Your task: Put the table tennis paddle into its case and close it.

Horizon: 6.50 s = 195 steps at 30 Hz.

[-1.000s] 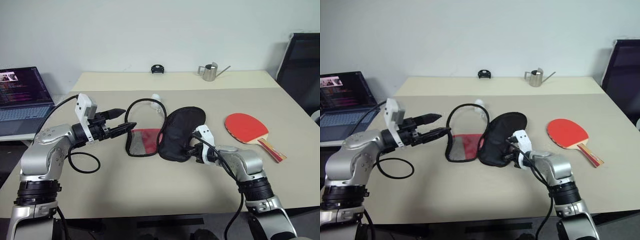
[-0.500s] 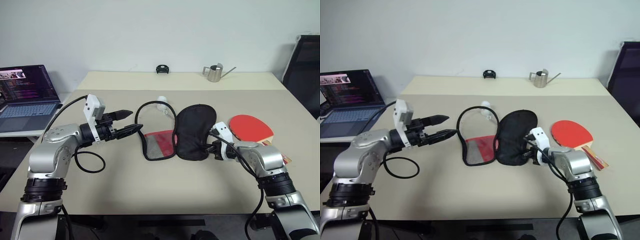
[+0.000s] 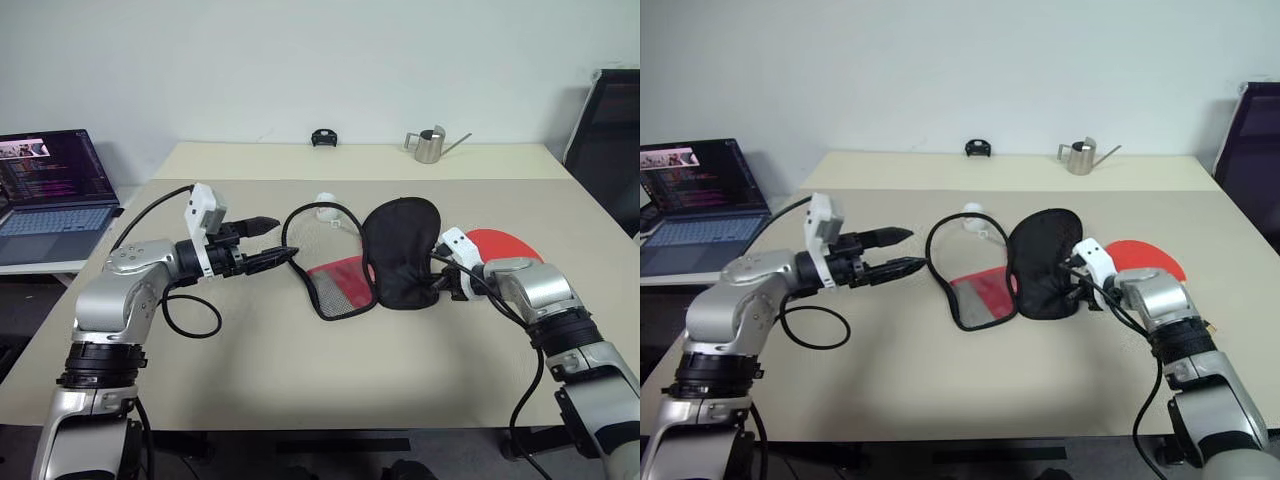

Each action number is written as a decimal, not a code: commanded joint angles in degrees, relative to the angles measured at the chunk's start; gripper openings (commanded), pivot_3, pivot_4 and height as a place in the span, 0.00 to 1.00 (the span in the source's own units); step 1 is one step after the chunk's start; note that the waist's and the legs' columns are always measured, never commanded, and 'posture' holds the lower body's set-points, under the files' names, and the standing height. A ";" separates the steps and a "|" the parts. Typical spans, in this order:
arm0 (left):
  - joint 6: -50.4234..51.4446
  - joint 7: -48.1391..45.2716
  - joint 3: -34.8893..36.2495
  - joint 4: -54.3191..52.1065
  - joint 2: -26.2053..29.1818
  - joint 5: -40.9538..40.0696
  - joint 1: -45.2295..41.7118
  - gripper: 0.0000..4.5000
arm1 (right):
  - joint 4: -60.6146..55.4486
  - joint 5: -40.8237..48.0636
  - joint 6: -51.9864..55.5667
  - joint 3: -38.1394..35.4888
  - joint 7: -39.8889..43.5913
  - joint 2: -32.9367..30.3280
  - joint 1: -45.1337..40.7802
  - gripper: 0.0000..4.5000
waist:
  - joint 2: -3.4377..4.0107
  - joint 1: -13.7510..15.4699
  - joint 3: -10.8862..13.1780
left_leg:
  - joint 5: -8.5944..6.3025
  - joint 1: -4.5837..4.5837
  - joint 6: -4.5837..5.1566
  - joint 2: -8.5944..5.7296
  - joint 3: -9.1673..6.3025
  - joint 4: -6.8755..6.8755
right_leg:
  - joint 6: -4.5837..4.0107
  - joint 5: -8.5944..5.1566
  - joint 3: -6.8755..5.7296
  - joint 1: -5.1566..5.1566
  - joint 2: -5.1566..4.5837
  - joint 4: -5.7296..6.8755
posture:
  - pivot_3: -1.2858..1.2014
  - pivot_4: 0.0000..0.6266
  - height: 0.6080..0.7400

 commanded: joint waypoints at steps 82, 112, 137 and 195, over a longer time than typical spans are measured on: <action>4.57 2.68 -7.03 -9.99 -7.31 2.36 -5.45 0.91 | 18.03 -6.24 -24.70 -21.87 -6.36 -13.99 10.70 0.24 | -0.28 -0.23 0.03 | 0.00 1.11 0.08 0.02 0.12 0.09 | 0.16 0.13 0.18 1.19 0.04 0.00 | 0.52 0.24 1.00; 7.59 5.88 -1.60 -19.73 -1.12 -1.51 3.81 0.91 | -24.92 -0.01 8.45 -20.06 -39.13 21.30 4.97 0.24 | -0.05 -0.04 0.12 | 0.14 -0.12 -0.15 0.01 0.06 0.00 | 0.11 0.10 0.11 -0.10 0.02 0.00 | 0.52 0.24 1.00; 4.56 6.57 -2.22 -17.09 -1.74 -0.48 2.29 0.91 | -21.73 -5.29 5.88 -14.73 -41.16 23.00 9.35 0.24 | -0.05 -0.13 0.12 | 0.14 -0.11 -0.15 0.00 0.06 0.00 | 0.11 0.10 0.12 -0.14 0.04 0.02 | 0.52 0.24 1.00; 3.65 6.99 -2.03 -16.10 -2.06 0.51 2.71 0.91 | -22.43 -7.43 4.65 -15.84 -46.47 26.88 12.96 0.27 | -0.05 -0.15 0.11 | 0.14 -0.05 -0.14 0.00 0.05 0.00 | 0.11 0.09 0.13 -0.10 0.06 0.05 | 0.52 0.24 1.00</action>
